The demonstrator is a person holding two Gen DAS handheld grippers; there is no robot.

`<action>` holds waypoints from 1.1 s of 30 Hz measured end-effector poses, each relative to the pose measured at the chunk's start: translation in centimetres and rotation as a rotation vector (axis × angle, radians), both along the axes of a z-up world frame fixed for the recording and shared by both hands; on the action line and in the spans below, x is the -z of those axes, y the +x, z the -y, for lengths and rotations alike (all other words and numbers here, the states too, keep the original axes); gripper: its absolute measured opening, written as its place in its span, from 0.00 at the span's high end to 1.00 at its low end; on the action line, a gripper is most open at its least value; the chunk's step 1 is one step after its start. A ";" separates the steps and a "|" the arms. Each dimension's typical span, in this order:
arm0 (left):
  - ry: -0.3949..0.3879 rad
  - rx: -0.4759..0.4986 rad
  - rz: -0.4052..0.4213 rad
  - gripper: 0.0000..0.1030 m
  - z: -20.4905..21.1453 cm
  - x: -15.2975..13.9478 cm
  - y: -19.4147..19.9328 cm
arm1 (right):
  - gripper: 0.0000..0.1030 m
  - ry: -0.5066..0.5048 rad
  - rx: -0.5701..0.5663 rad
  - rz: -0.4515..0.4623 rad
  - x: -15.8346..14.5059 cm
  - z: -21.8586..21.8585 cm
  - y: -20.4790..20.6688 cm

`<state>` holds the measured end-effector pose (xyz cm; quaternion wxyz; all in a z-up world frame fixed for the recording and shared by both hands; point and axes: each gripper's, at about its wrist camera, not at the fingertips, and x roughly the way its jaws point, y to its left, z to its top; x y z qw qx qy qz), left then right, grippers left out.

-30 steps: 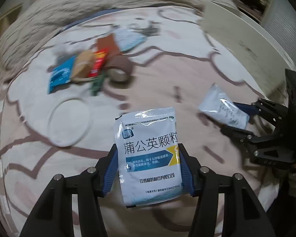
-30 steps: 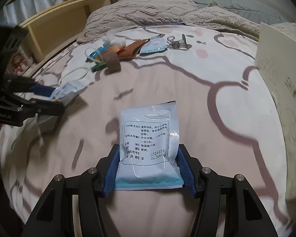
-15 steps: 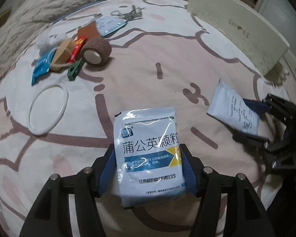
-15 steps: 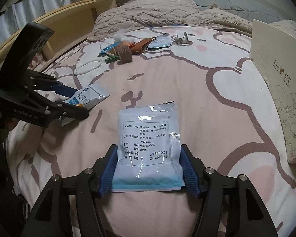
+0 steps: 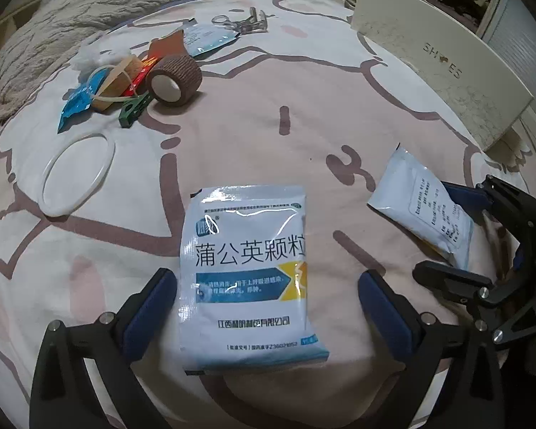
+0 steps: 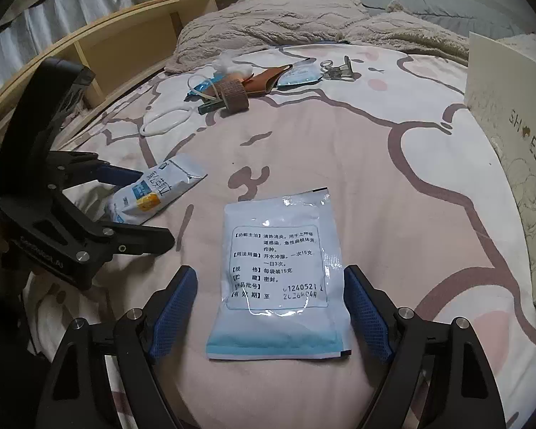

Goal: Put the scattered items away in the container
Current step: 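Lift and carry both sachets toward the white box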

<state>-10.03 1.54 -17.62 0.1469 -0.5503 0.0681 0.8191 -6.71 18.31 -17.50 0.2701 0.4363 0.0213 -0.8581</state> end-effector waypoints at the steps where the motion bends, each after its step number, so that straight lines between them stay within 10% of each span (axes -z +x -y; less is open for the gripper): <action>1: -0.004 -0.006 0.003 0.00 0.0 0.0 0.0 | 0.19 0.002 0.000 -0.002 0.0 0.0 0.0; 6: -0.002 -0.056 -0.025 0.00 0.3 -0.2 0.5 | 0.39 0.012 0.047 -0.028 -0.1 -0.5 0.1; 18: -0.020 -0.044 -0.116 0.39 0.6 -0.8 0.8 | 0.41 0.008 0.058 -0.050 -0.2 -0.6 0.3; 33: -0.018 -0.017 -0.150 0.52 -0.3 -3.0 0.5 | 0.47 0.034 0.073 -0.068 -1.0 -0.5 0.4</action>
